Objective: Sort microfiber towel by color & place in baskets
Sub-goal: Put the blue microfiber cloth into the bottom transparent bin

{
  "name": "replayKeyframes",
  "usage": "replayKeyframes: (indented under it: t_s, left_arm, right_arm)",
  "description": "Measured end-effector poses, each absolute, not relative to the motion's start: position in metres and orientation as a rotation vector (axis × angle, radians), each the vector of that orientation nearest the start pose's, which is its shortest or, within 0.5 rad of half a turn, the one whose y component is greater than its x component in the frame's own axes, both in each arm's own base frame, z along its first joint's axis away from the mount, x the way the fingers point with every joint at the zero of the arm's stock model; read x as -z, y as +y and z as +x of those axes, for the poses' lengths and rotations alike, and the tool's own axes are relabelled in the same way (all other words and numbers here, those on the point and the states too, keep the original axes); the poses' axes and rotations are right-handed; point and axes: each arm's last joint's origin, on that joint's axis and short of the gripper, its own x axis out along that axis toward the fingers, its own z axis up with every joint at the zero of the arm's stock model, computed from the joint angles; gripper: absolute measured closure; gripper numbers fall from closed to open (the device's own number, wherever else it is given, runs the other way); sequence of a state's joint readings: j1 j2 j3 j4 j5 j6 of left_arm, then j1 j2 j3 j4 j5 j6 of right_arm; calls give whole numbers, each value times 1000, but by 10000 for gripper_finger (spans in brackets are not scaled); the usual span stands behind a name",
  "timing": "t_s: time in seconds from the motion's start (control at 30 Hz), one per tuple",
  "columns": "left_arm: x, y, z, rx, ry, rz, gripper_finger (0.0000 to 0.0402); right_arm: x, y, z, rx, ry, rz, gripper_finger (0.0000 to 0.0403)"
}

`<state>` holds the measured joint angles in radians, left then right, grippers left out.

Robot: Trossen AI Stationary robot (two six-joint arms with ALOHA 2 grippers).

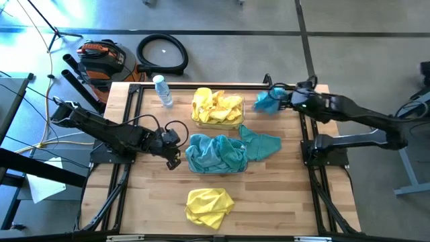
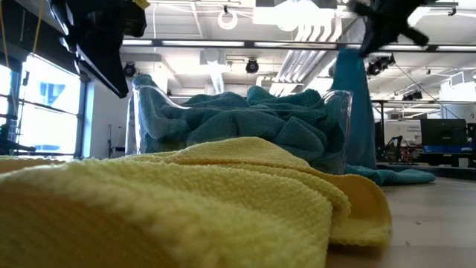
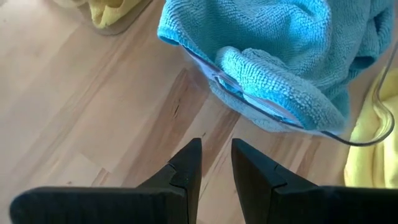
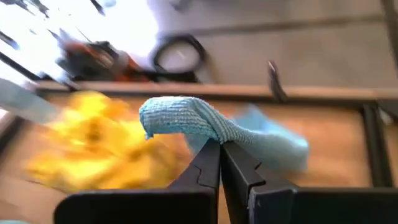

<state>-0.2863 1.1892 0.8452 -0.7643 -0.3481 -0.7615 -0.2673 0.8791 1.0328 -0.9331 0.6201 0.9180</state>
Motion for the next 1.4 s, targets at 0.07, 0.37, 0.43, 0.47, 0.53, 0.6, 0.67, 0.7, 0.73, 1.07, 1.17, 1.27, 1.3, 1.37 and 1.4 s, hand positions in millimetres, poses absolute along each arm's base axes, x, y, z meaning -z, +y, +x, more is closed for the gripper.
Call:
replayKeyframes:
  t_s: [0.07,0.37,0.43,0.47,0.53,0.6,0.67,0.7,0.73,1.07,1.17,1.27,1.3,1.37,1.4]
  left_arm:
    - [-237,-51,209,-435,960,-331,328]
    - [-237,-51,209,-405,971,-274,328]
    - [-237,-51,209,-399,974,-262,328]
    - [-237,-51,209,-398,974,-259,328]
    - [-237,-51,209,-399,974,-259,328]
    - [-237,-50,209,-403,974,-262,328]
    - [-237,-49,209,-408,973,-265,328]
    - [-237,-48,210,-411,973,-266,328]
    - [-237,-47,210,-414,973,-268,328]
    - [-237,-44,210,-408,981,-239,328]
    - [-237,-44,210,-406,988,-231,328]
    - [-236,-44,208,-410,1003,-224,328]
    - [-236,-44,208,-412,1008,-222,328]
    - [-236,-44,207,-414,1016,-219,328]
    - [-236,-44,207,-415,1020,-217,328]
  right_arm:
    - [-361,-47,139,1096,269,635,402]
    - [-431,-19,154,939,63,475,403]
    - [-440,-13,163,894,43,446,403]
    - [-445,-11,168,870,31,437,403]
    - [-453,-4,178,823,6,431,403]
    - [-460,3,189,779,-10,423,403]
    - [-467,11,201,730,-20,417,403]
    - [-470,15,207,706,-23,412,403]
    - [-473,20,213,684,-29,407,403]
    - [-511,66,262,525,-80,298,403]
    - [-522,76,273,504,-90,268,403]
    - [-532,83,282,488,-105,254,403]
    - [-534,86,286,485,-108,248,403]
    - [-537,90,291,481,-109,241,403]
    - [-537,92,294,481,-108,242,403]
